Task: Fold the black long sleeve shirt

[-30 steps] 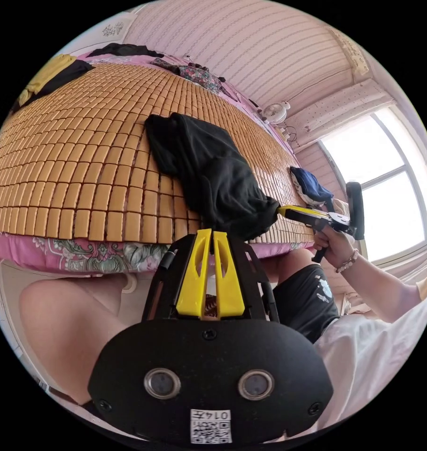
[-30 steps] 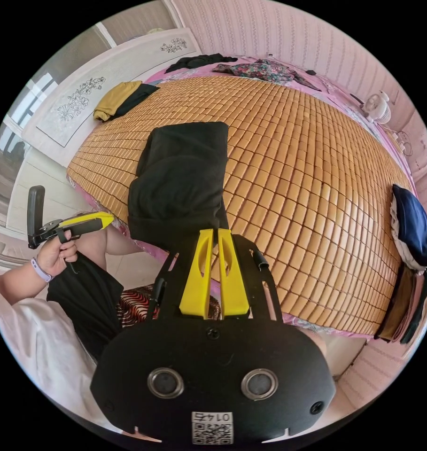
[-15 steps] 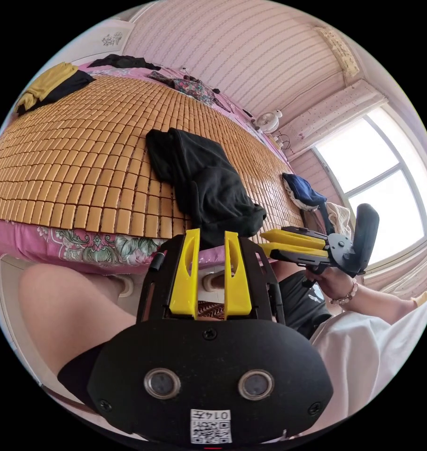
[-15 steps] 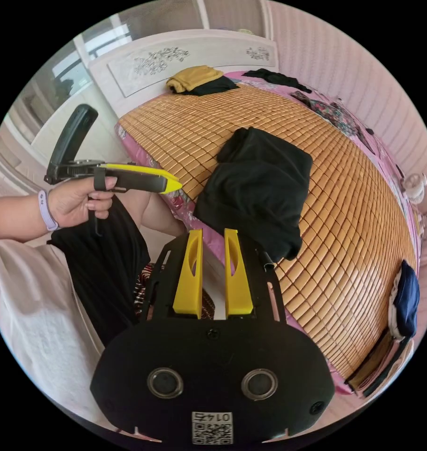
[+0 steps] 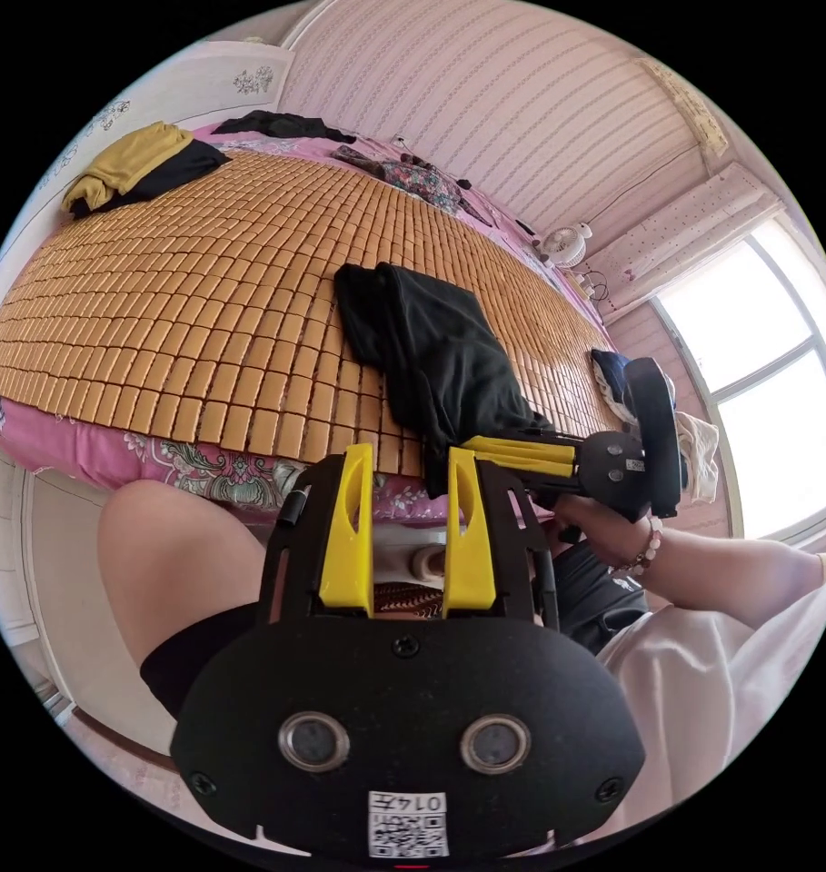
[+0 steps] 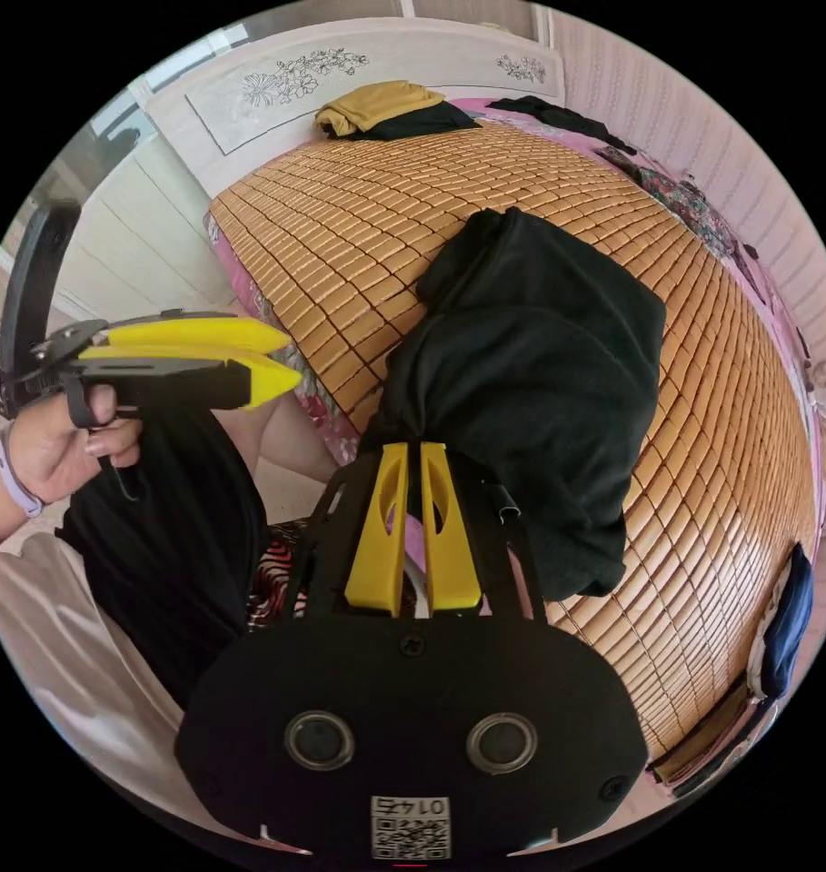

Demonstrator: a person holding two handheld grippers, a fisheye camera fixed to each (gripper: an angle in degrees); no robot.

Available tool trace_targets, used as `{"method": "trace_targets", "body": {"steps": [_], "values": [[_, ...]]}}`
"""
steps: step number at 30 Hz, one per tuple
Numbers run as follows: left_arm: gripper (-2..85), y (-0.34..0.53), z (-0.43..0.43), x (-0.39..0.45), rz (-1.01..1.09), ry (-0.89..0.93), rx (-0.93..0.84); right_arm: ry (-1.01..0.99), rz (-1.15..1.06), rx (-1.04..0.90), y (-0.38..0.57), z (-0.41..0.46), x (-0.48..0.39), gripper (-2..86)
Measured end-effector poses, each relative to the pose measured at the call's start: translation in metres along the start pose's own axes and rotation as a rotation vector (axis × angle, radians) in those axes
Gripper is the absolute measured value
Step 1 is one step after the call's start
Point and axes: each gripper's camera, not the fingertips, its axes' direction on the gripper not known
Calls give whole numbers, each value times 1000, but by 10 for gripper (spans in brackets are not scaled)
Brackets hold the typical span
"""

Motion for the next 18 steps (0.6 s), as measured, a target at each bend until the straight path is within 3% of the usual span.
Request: {"method": "trace_targets", "body": {"steps": [5,10,18], "values": [[120,-10,35,18,43,-3,-72,-424,442,364,70,-95,110,12],[125,-16,66,36,59,11,-108,-547,717,575,146,-146,188,12],[128,-23,78,44,41,36,-86,-437,960,589,252,-164,258,11]]}}
